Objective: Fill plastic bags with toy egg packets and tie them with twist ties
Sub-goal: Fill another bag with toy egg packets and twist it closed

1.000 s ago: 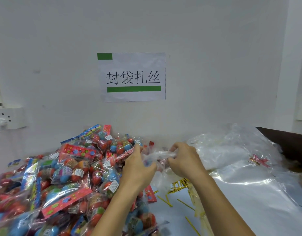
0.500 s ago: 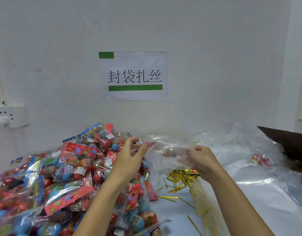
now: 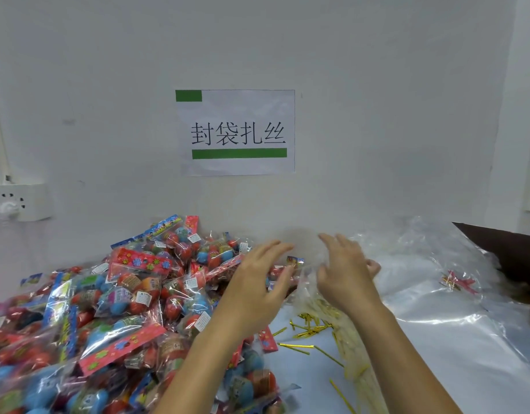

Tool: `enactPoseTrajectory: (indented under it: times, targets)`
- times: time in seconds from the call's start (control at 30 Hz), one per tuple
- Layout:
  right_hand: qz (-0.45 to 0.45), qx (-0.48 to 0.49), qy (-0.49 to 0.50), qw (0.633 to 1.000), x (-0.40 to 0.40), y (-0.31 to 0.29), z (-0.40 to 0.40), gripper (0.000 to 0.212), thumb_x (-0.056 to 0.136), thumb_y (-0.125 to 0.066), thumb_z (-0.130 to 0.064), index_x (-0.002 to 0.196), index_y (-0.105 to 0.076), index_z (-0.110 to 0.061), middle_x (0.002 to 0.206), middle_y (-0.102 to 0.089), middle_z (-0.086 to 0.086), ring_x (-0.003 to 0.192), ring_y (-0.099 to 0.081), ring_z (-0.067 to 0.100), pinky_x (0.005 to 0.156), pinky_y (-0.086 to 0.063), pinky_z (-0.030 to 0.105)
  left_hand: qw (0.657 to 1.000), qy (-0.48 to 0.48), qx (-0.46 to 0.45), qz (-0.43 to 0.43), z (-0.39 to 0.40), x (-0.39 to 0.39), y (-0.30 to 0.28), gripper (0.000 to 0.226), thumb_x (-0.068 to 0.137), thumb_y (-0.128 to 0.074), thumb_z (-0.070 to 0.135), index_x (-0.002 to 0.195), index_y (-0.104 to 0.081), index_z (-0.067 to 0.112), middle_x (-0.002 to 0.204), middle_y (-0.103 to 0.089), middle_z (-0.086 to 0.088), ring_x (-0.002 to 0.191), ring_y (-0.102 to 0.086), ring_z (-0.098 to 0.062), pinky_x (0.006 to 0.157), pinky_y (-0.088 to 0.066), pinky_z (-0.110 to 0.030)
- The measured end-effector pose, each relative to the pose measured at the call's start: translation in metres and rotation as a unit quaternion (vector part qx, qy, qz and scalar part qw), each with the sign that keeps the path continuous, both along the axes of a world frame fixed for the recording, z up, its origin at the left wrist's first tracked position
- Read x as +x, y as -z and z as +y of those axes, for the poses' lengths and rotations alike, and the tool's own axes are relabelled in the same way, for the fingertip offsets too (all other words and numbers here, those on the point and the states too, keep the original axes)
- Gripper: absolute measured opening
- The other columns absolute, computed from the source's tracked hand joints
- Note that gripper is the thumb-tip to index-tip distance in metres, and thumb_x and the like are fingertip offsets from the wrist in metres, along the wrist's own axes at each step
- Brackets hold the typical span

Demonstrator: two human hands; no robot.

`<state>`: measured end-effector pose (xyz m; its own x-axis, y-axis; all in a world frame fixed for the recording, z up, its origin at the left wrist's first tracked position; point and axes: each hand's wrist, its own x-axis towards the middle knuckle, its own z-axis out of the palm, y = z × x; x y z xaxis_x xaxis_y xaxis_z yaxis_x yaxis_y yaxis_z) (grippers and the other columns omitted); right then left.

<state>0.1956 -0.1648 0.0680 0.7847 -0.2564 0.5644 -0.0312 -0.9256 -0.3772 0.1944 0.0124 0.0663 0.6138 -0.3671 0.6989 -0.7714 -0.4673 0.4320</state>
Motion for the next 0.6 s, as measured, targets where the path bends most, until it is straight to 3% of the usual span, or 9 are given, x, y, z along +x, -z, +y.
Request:
enactPoseTrajectory:
  times: [0.07, 0.1, 0.2, 0.27, 0.3, 0.37, 0.43, 0.5, 0.6]
  targets:
    - [0.048, -0.061, -0.092, 0.993, 0.002, 0.006, 0.016, 0.05, 0.096, -0.049, -0.029, 0.144, -0.039, -0.031, 0.15, -0.04, -0.006, 0.139, -0.037, 0.018, 0.104, -0.039, 0.038, 0.998, 0.035, 0.054, -0.023, -0.011, -0.006, 0.001, 0.045, 0.098, -0.039, 0.051, 0.14, -0.051, 0.043, 0.156, -0.035, 0.019, 0.145, -0.02, 0.006, 0.117, -0.018, -0.022]
    - [0.089, -0.005, -0.142, 0.986, 0.0, 0.008, 0.025, 0.042, 0.101, -0.043, -0.03, 0.142, -0.037, -0.022, 0.154, -0.038, 0.001, 0.141, -0.04, 0.017, 0.096, -0.047, 0.026, 0.994, 0.05, 0.089, -0.028, -0.016, -0.01, 0.002, 0.046, 0.096, -0.034, 0.054, 0.135, -0.056, 0.045, 0.154, -0.037, 0.022, 0.145, -0.019, 0.006, 0.116, -0.016, -0.022]
    - [0.145, 0.188, -0.211, 0.948, 0.004, 0.018, 0.047, 0.036, 0.109, -0.019, -0.01, 0.141, -0.031, 0.003, 0.158, -0.03, 0.022, 0.101, -0.061, -0.012, 0.056, -0.046, 0.006, 0.987, 0.106, 0.114, -0.04, -0.023, -0.012, 0.009, 0.037, 0.099, -0.041, 0.04, 0.104, -0.074, 0.022, 0.115, -0.068, 0.014, 0.117, -0.055, -0.001, 0.106, -0.037, -0.034]
    - [0.199, 0.233, -0.285, 0.908, 0.009, 0.022, 0.046, 0.04, 0.109, -0.018, -0.003, 0.146, -0.022, 0.009, 0.158, -0.027, 0.023, 0.082, -0.06, -0.017, 0.067, -0.045, 0.004, 0.987, 0.147, 0.058, -0.01, -0.02, -0.008, 0.01, 0.022, 0.097, -0.058, 0.025, 0.1, -0.077, 0.014, 0.106, -0.073, 0.009, 0.105, -0.063, -0.004, 0.1, -0.046, -0.029]
    - [0.239, 0.302, -0.282, 0.879, 0.013, 0.026, 0.045, 0.042, 0.109, -0.02, -0.003, 0.148, -0.017, 0.009, 0.16, -0.024, 0.02, 0.098, -0.059, -0.016, 0.085, -0.042, 0.005, 0.987, 0.159, 0.031, 0.004, -0.017, -0.007, 0.008, 0.017, 0.094, -0.064, 0.021, 0.1, -0.079, 0.013, 0.107, -0.073, 0.01, 0.106, -0.064, -0.001, 0.099, -0.047, -0.023]
    - [0.311, 0.145, -0.251, 0.905, 0.006, 0.021, 0.04, 0.051, 0.11, -0.026, -0.013, 0.155, -0.009, 0.003, 0.162, -0.018, 0.014, 0.142, -0.033, 0.007, 0.111, -0.018, 0.017, 0.985, 0.17, -0.003, 0.035, -0.011, -0.006, 0.006, 0.013, 0.088, -0.072, 0.015, 0.098, -0.08, 0.012, 0.106, -0.074, 0.011, 0.108, -0.065, 0.003, 0.099, -0.046, -0.017]
    - [0.301, 0.051, -0.281, 0.91, 0.004, 0.017, 0.042, 0.05, 0.109, -0.031, -0.017, 0.156, -0.02, -0.004, 0.16, -0.025, 0.011, 0.148, -0.024, 0.018, 0.113, -0.014, 0.02, 0.98, 0.175, -0.016, 0.09, -0.002, -0.005, 0.003, 0.012, 0.085, -0.076, 0.014, 0.096, -0.081, 0.012, 0.103, -0.077, 0.007, 0.107, -0.066, 0.002, 0.099, -0.048, -0.018]
    - [0.251, 0.009, -0.351, 0.902, -0.002, 0.016, 0.051, 0.039, 0.105, -0.045, -0.015, 0.143, -0.048, -0.012, 0.142, -0.051, 0.005, 0.134, -0.045, 0.019, 0.109, -0.034, 0.024, 0.972, 0.166, -0.016, 0.166, 0.013, -0.004, -0.002, 0.01, 0.083, -0.078, 0.014, 0.093, -0.082, 0.015, 0.1, -0.078, 0.006, 0.105, -0.068, 0.0, 0.095, -0.051, -0.02]
    - [0.232, 0.072, -0.368, 0.898, 0.0, 0.027, 0.058, 0.041, 0.098, -0.059, -0.026, 0.138, -0.055, -0.028, 0.133, -0.057, -0.015, 0.123, -0.056, 0.012, 0.105, -0.047, 0.031, 0.979, 0.074, 0.002, 0.192, 0.04, 0.004, -0.009, 0.007, 0.088, -0.075, 0.016, 0.087, -0.081, 0.017, 0.087, -0.077, 0.007, 0.088, -0.072, -0.005, 0.085, -0.058, -0.029]
